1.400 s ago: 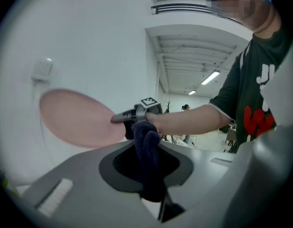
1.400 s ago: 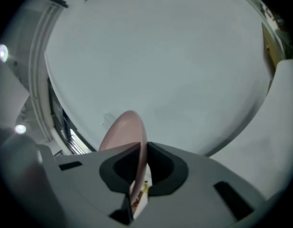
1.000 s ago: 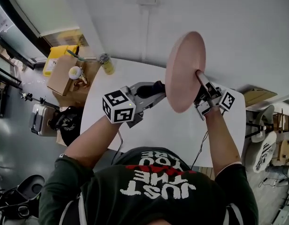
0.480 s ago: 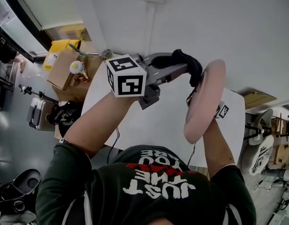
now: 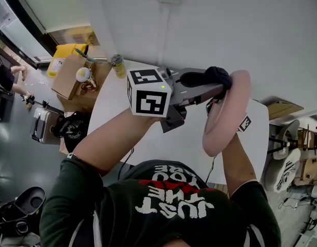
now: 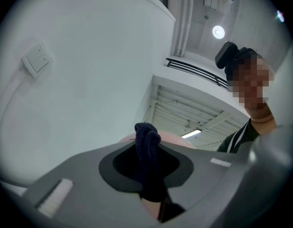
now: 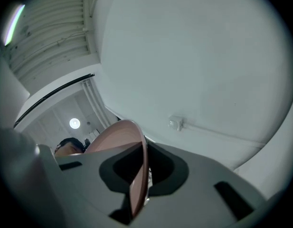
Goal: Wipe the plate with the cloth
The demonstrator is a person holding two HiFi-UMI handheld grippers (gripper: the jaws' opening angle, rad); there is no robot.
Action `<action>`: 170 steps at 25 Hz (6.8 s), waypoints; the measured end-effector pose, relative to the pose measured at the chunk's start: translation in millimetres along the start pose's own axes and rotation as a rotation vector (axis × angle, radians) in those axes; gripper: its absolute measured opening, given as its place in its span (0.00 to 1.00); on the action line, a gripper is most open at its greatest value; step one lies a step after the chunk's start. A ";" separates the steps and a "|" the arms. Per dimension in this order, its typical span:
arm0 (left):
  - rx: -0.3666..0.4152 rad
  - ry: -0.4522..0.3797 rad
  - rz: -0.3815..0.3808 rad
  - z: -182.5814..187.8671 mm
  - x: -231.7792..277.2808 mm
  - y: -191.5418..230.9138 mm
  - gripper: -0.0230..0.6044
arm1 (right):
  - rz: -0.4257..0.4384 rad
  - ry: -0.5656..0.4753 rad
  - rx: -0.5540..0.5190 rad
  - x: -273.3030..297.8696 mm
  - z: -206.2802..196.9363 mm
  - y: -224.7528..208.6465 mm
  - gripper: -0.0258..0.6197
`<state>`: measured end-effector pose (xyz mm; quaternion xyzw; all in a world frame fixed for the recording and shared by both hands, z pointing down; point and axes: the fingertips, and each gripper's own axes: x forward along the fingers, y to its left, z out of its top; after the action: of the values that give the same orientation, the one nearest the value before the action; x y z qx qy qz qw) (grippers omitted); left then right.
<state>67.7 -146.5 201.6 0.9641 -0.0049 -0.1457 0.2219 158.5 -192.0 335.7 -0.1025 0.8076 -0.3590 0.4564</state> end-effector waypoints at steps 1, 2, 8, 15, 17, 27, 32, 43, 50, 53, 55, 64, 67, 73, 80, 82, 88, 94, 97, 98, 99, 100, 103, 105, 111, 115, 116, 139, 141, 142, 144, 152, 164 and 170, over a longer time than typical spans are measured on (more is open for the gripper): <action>-0.007 -0.002 -0.005 -0.4 -0.7 -3.4 0.13 | 0.002 -0.014 0.012 1.3 1.3 1.3 0.07; -0.016 -0.003 -0.011 -0.9 -1.2 -7.2 0.13 | 0.008 -0.026 0.032 3.5 1.5 3.8 0.07; -0.031 0.091 -0.111 -32.7 3.4 -41.0 0.13 | 0.030 -0.035 0.053 10.9 0.7 10.3 0.07; -0.036 0.201 -0.129 -70.6 -0.3 -38.7 0.13 | 0.039 -0.017 0.015 14.4 1.4 11.2 0.06; -0.023 0.240 -0.108 -82.6 -0.1 -33.1 0.13 | 0.041 -0.014 0.007 15.6 1.7 11.7 0.06; 0.004 0.232 -0.005 -85.4 6.6 -5.1 0.13 | 0.064 -0.008 -0.020 22.8 3.1 15.9 0.06; -0.024 0.215 0.021 -81.7 1.7 8.5 0.13 | 0.088 -0.011 -0.025 27.7 4.1 19.6 0.06; -0.122 0.184 0.063 -92.1 -19.7 33.3 0.13 | -0.011 0.065 -0.120 20.6 1.9 8.5 0.06; -0.173 0.087 0.097 -68.6 -20.6 55.2 0.13 | 0.002 0.085 -0.085 18.9 -10.5 5.1 0.06; -0.210 0.032 0.118 -54.3 -20.1 68.1 0.13 | 0.003 0.097 -0.076 22.1 -13.5 3.8 0.06; -0.228 0.007 0.109 -45.9 -18.5 68.0 0.13 | -0.001 0.086 -0.077 22.3 -12.0 2.3 0.06; -0.246 -0.051 -0.070 -15.2 -25.9 18.6 0.13 | -0.086 0.015 -0.131 5.4 12.5 -12.2 0.06; -0.238 0.000 -0.139 -24.4 -27.0 -2.0 0.13 | -0.113 -0.027 -0.160 0.8 29.8 -15.4 0.06; -0.231 0.132 -0.159 -69.2 -22.7 -11.3 0.13 | -0.107 -0.075 -0.189 8.2 47.8 -8.1 0.06; -0.226 0.163 -0.072 -89.8 -10.0 21.3 0.13 | -0.039 -0.034 -0.159 36.3 28.8 4.4 0.06; -0.232 0.153 -0.038 -87.3 -11.0 32.4 0.13 | -0.032 -0.005 -0.154 41.5 20.2 6.5 0.06; -0.246 0.112 0.046 -66.9 -30.5 62.2 0.13 | -0.059 0.057 -0.163 42.7 -7.5 -4.9 0.06; -0.253 0.033 0.096 -43.8 -48.3 73.4 0.13 | -0.107 0.103 -0.156 40.3 -18.8 -21.1 0.06; -0.249 -0.011 0.090 -30.6 -49.9 73.4 0.13 | -0.121 0.106 -0.150 38.3 -19.0 -22.3 0.06; -0.248 -0.019 0.078 -27.0 -49.4 70.6 0.13 | -0.123 0.101 -0.151 38.0 -18.2 -22.2 0.06; -0.243 -0.019 0.063 -24.8 -48.9 66.4 0.13 | -0.125 0.091 -0.152 37.6 -16.4 -22.5 0.06; -0.235 -0.011 0.048 -23.9 -48.8 61.3 0.13 | -0.130 0.075 -0.154 36.5 -13.1 -23.3 0.06; -0.213 0.024 -0.017 -27.7 -47.8 39.3 0.13 | -0.162 0.012 -0.164 29.4 5.2 -28.6 0.06; -0.210 0.052 -0.065 -35.4 -46.5 23.6 0.13 | -0.179 -0.024 -0.176 25.6 19.1 -29.9 0.06; -0.220 0.146 -0.090 -75.2 -36.8 10.5 0.13 | -0.169 -0.075 -0.206 28.1 41.1 -20.2 0.06; -0.216 0.170 -0.058 -88.4 -23.7 21.2 0.13 | -0.126 -0.077 -0.182 40.5 34.5 -13.6 0.06; -0.212 0.172 -0.047 -89.1 -20.2 24.4 0.13 | -0.114 -0.077 -0.171 43.7 31.5 -11.2 0.06; -0.255 -0.046 0.039 -55.5 -100.5 33.4 0.13 | -0.283 0.063 -0.155 -24.3 -7.3 -20.6 0.06; -0.249 -0.048 0.154 -72.6 -124.8 60.1 0.13 | -0.326 0.063 -0.188 -33.8 3.6 -22.1 0.06; -0.238 -0.044 0.217 -81.6 -137.5 74.3 0.13 | -0.359 0.071 -0.212 -39.2 9.0 -24.6 0.06; -0.223 -0.045 0.324 -96.8 -161.9 97.6 0.13 | -0.447 0.102 -0.266 -52.3 18.1 -32.2 0.06; -0.174 -0.025 0.511 -144.1 -214.2 128.2 0.13 | -0.831 0.181 -0.350 -145.4 31.2 -86.0 0.06; -0.208 0.027 0.590 -192.5 -232.7 139.0 0.13 | -1.278 0.407 -0.417 -268.6 -13.5 -171.4 0.06; -0.216 0.038 0.592 -196.1 -232.3 139.2 0.13 | -1.333 0.445 -0.429 -275.5 -28.4 -193.1 0.06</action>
<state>-91.5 -171.2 494.6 0.8943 -0.2655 -0.0566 0.3558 259.0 -181.5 657.8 -0.5835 0.7000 -0.4069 -0.0637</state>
